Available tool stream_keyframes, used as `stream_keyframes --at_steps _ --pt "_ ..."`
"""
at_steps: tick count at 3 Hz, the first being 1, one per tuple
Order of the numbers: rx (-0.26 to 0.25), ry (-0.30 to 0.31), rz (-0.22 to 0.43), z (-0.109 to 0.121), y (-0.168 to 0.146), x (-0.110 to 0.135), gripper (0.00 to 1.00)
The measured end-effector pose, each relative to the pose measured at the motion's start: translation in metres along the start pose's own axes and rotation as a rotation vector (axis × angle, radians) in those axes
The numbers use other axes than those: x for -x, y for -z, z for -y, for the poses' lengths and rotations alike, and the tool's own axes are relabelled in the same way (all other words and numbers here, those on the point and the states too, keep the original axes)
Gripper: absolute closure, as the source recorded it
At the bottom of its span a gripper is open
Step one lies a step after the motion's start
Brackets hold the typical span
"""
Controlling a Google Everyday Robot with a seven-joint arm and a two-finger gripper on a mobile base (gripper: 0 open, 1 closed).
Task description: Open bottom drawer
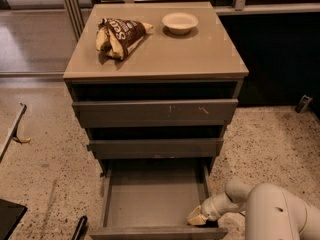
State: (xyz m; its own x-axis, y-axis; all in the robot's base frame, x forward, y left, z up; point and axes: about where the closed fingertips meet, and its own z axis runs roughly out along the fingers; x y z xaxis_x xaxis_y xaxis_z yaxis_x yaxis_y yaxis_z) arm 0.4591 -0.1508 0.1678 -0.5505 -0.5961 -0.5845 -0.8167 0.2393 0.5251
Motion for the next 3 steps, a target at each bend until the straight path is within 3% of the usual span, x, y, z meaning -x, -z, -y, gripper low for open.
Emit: stream_keyframes --at_steps 2,3 --pt "-0.005 0.007 0.005 0.001 0.002 0.004 0.35" --pt "-0.036 0.051 0.005 0.005 0.019 0.027 0.12"
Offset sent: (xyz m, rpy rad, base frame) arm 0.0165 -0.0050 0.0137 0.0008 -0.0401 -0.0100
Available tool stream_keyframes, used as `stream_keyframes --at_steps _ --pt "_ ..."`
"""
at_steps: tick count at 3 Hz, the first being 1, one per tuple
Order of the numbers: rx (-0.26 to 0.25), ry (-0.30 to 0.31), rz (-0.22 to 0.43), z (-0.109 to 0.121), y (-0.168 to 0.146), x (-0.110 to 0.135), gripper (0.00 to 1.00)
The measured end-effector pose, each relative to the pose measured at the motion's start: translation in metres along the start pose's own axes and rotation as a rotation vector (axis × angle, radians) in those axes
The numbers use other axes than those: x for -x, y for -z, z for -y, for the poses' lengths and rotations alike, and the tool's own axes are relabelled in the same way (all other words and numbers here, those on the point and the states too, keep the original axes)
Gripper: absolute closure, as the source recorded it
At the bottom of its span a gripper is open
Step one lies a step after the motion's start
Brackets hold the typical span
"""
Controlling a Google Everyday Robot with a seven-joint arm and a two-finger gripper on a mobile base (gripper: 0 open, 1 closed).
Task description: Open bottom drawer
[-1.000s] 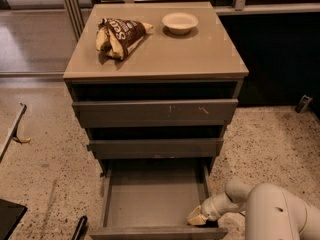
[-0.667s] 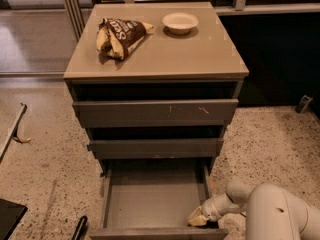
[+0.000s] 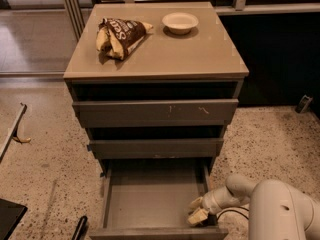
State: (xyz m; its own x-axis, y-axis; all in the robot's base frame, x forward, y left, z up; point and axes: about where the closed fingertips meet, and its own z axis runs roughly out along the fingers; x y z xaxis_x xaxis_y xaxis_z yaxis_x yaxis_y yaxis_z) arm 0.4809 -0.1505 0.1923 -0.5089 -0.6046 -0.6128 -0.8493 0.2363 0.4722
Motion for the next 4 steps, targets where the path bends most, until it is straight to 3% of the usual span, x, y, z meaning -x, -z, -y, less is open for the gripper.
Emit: stream_keyframes --at_steps 1,3,4 --pt "-0.013 0.030 0.003 0.003 0.007 0.015 0.00" --pt "-0.012 0.023 0.013 0.002 0.005 0.013 0.00" --pt "-0.009 0.045 0.006 -0.008 0.027 0.020 0.00"
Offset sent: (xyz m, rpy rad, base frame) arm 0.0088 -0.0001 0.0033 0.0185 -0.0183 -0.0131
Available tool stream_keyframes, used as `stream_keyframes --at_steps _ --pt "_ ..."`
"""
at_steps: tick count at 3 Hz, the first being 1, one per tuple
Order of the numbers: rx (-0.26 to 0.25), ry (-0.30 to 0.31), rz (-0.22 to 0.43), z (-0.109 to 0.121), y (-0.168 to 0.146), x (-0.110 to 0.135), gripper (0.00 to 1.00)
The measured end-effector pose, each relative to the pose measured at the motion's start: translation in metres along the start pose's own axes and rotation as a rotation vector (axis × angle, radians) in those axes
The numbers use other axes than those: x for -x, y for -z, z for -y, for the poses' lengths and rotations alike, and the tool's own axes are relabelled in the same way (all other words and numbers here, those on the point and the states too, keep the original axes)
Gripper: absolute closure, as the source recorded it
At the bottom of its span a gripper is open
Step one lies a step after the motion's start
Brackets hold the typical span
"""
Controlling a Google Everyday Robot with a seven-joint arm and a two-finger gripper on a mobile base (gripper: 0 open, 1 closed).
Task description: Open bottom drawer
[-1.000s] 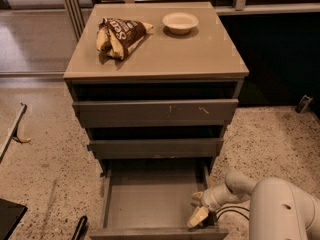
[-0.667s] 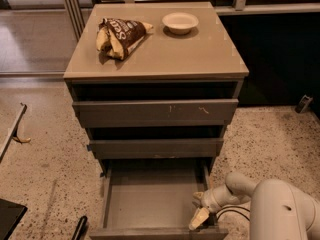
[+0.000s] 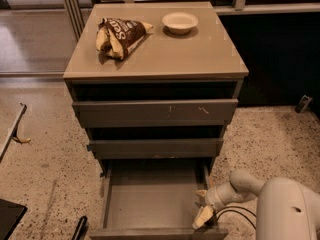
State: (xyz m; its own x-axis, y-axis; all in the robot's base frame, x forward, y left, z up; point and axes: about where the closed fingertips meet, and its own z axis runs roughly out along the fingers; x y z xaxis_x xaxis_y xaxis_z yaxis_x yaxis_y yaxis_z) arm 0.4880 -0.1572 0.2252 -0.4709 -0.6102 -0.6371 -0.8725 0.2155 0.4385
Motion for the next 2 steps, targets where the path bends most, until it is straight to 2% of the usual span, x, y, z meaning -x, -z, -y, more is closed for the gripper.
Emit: stream_keyframes --at_steps 1,2 --pt "-0.057 0.005 -0.004 -0.019 0.052 0.011 0.00" --pt "-0.131 0.014 -0.016 -0.049 0.111 0.031 0.00"
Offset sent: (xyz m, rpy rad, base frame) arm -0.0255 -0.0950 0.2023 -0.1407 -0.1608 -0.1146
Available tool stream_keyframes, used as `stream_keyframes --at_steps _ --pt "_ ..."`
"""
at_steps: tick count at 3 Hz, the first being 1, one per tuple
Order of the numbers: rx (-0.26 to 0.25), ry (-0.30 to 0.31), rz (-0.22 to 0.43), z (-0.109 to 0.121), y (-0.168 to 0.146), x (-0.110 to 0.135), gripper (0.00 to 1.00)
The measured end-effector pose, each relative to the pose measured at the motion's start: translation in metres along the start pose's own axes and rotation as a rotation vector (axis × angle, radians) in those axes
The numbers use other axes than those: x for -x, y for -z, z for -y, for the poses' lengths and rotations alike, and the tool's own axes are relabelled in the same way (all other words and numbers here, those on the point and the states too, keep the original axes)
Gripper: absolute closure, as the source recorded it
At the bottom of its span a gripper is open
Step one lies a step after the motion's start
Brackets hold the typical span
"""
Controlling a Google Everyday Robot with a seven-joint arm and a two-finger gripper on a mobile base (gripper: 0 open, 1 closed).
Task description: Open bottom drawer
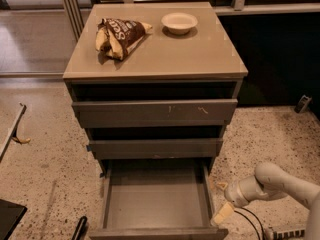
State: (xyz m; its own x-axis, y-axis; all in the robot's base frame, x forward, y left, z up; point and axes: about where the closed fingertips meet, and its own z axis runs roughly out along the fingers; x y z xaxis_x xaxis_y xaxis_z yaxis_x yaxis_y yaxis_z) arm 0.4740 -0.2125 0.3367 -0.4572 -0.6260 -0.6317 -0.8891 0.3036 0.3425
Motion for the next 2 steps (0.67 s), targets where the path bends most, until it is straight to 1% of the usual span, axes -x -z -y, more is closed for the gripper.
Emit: stream_keyframes --at_steps 1,2 --pt "-0.075 0.023 -0.016 -0.025 0.052 0.023 0.00" --pt "-0.086 0.039 -0.024 -0.027 0.062 0.032 0.00"
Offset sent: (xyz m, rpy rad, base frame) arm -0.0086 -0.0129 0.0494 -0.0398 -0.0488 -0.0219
